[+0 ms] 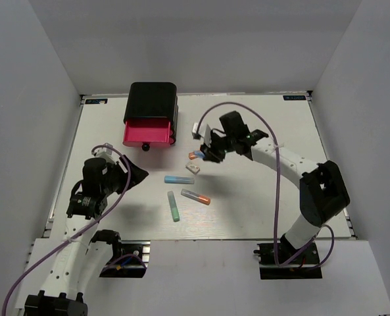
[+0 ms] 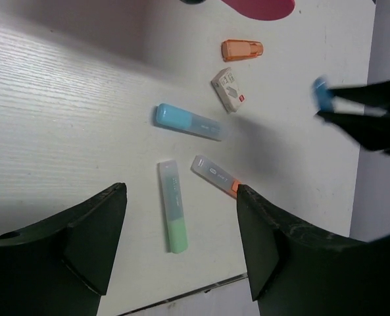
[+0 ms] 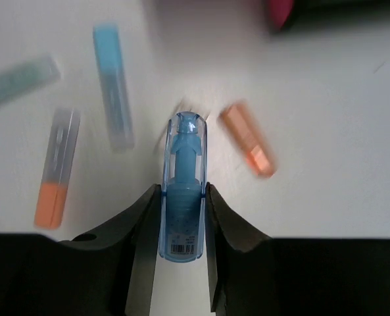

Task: Sort the stationery into containers
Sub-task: Pick up the stationery from the center of the board, then place the stationery in the drawer, then pick up the stationery from the center of the board.

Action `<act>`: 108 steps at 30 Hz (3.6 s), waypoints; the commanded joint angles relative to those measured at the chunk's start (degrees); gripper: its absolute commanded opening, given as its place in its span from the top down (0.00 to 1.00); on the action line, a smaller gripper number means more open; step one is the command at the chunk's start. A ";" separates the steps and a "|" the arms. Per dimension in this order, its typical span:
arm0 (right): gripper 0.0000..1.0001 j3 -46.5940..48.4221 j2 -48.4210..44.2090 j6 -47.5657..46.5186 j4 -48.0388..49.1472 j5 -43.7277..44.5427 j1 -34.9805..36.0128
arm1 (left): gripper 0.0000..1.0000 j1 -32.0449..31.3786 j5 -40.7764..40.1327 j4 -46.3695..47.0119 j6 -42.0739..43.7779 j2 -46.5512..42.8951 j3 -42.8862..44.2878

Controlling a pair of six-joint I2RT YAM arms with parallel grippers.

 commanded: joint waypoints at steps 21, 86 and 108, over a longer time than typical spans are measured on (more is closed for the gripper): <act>0.67 46.35 28.37 4.79 17.71 2.08 12.11 | 0.23 0.02 2.72 -5.99 -6.16 3.22 1.31; 0.56 42.74 42.60 -50.53 -35.16 -7.95 -4.77 | 0.32 0.02 3.26 -2.30 -11.96 5.68 -1.85; 0.98 32.82 10.27 -11.66 -2.35 -21.21 0.14 | 0.35 0.02 4.31 6.22 -12.49 6.20 -6.24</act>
